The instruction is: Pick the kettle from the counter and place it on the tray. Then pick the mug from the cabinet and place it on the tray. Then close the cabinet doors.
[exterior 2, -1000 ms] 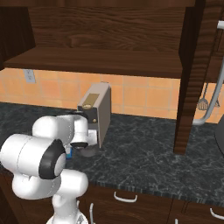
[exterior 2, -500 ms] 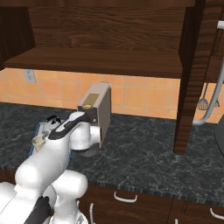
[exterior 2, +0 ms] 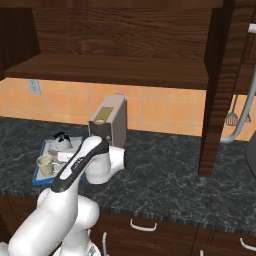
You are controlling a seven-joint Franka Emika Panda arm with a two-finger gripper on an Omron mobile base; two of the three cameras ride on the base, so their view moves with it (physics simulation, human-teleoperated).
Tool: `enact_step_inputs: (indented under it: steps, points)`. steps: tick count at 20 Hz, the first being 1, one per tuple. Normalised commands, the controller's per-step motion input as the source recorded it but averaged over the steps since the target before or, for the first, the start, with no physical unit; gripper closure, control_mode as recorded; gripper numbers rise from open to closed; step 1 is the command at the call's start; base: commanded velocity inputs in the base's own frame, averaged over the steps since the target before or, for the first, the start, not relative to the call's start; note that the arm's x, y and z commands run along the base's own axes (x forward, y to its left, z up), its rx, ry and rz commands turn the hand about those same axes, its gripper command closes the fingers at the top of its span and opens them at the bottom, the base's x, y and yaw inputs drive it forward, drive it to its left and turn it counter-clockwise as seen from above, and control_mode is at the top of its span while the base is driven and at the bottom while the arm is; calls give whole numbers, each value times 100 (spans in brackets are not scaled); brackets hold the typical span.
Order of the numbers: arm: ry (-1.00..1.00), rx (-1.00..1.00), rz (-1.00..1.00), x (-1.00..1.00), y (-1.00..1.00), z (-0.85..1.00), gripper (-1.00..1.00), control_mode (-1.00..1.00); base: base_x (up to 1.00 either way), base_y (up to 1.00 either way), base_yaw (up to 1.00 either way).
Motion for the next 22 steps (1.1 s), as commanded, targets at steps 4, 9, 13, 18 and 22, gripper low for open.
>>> enact_step_inputs:
  steps: [4,9,13,18,22]
  points:
    - [14,6,-35,-22,-87,22,-100,-100,0,0,0]
    - [7,2,-22,-13,-95,5,-100,-100,0,0,0]
    - [2,0,-12,0,-90,0,100,-100,0,0,0]
    - [3,1,-6,0,-88,0,100,-100,0,0,0]
    - [0,27,-3,-2,-100,26,100,-100,0,0,0]
